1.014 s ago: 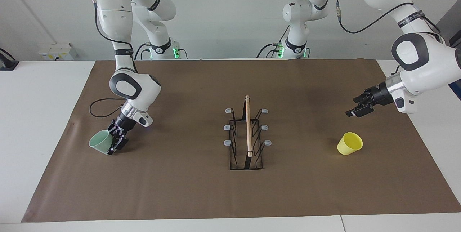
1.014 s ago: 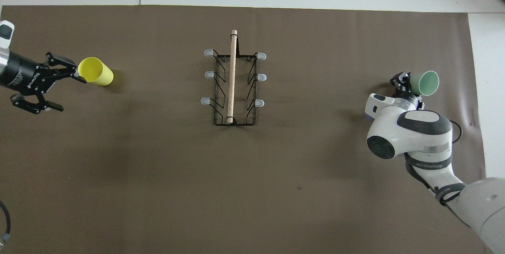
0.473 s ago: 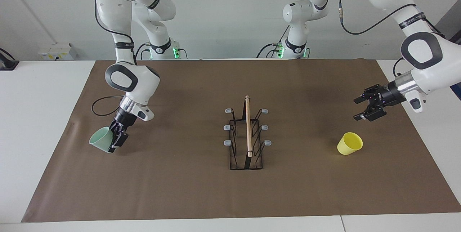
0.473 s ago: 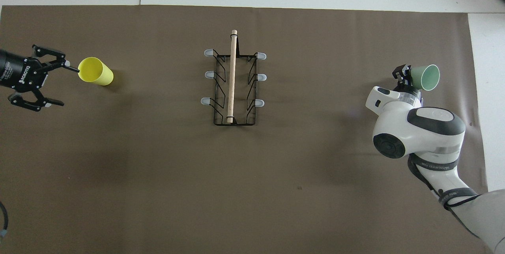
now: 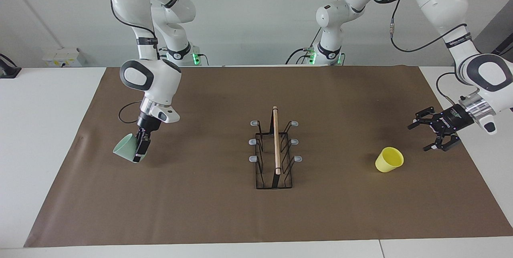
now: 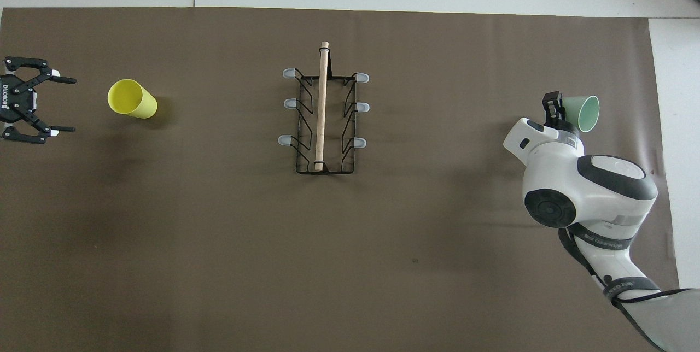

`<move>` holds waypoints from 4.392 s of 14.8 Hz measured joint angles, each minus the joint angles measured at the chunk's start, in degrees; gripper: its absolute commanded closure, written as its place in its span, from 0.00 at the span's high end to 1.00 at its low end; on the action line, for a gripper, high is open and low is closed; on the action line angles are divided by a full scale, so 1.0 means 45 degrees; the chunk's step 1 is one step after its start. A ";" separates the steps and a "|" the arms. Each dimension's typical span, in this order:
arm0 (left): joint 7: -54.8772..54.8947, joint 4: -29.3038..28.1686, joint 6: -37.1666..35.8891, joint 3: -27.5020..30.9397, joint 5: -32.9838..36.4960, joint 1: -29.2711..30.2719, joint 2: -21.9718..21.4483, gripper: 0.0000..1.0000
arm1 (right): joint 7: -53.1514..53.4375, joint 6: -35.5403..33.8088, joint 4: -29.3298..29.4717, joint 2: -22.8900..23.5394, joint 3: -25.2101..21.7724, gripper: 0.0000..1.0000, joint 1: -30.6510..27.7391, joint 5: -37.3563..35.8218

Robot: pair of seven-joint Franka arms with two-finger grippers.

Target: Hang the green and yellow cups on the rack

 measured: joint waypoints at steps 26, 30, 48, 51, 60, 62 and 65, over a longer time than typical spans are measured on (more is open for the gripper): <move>0.1814 -0.4381 0.5294 -0.4903 -0.6334 0.3438 0.0863 1.00 | -0.6251 -0.4516 0.4122 -0.0968 0.0452 0.00 0.3156 2.4959; 0.1836 -0.4307 0.5585 -0.5122 -0.6598 0.3438 0.1001 1.00 | -0.8871 -0.2862 0.4110 -0.0994 0.0602 0.00 0.3163 3.0014; 0.3328 -0.4014 0.6298 -0.5846 -0.7489 0.3435 0.1612 0.43 | -2.3652 -0.0999 0.0245 -0.2320 0.0909 0.00 0.5341 4.8826; 0.3567 -0.4015 0.6334 -0.5973 -0.7910 0.3434 0.1655 0.00 | -2.4670 -0.1506 0.0127 -0.1933 0.0890 0.00 0.5328 4.9167; 0.5296 -0.3161 0.6457 -0.5981 -0.6406 0.3474 0.1642 0.00 | -2.5529 -0.2139 0.0158 -0.1134 0.0807 0.00 0.5215 4.9847; 0.5309 -0.2809 0.6534 -0.5972 -0.5884 0.3480 0.1638 0.00 | -2.5529 -0.2126 0.0238 -0.1125 0.0807 0.00 0.5215 4.9847; 0.5650 -0.2688 0.6732 -0.5974 -0.5723 0.3480 0.1589 0.00 | -2.5529 -0.1911 0.0539 -0.1028 0.0808 0.00 0.5220 4.9847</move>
